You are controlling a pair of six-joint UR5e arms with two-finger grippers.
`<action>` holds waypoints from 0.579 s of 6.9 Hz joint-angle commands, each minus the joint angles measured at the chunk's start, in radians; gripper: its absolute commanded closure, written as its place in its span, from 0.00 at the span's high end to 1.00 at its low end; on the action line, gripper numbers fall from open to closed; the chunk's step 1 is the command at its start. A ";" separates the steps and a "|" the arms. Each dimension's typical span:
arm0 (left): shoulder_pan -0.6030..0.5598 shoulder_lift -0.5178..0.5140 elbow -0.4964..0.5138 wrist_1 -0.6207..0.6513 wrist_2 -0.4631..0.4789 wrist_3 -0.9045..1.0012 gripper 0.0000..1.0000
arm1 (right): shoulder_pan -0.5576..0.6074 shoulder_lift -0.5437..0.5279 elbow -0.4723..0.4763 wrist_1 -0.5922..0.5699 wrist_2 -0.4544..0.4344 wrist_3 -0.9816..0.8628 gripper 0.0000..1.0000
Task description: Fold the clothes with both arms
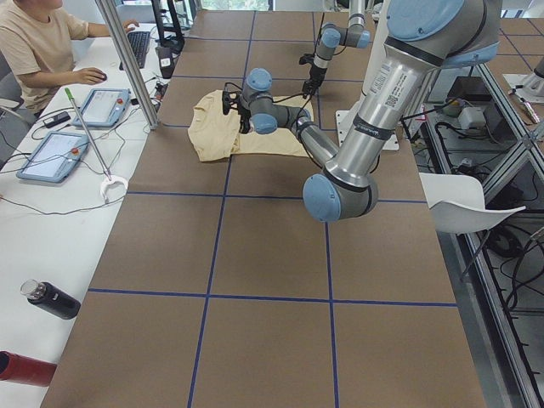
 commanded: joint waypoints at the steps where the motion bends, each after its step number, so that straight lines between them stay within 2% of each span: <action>1: 0.000 0.001 -0.005 0.002 0.000 -0.001 0.83 | 0.000 0.002 -0.002 0.000 -0.002 -0.002 0.60; 3: 0.000 0.003 -0.005 0.000 0.000 -0.001 0.83 | 0.002 0.002 -0.002 -0.001 -0.003 0.000 0.07; 4: 0.002 0.003 -0.003 0.000 0.000 -0.001 0.83 | 0.005 0.000 0.004 0.000 0.000 -0.002 0.00</action>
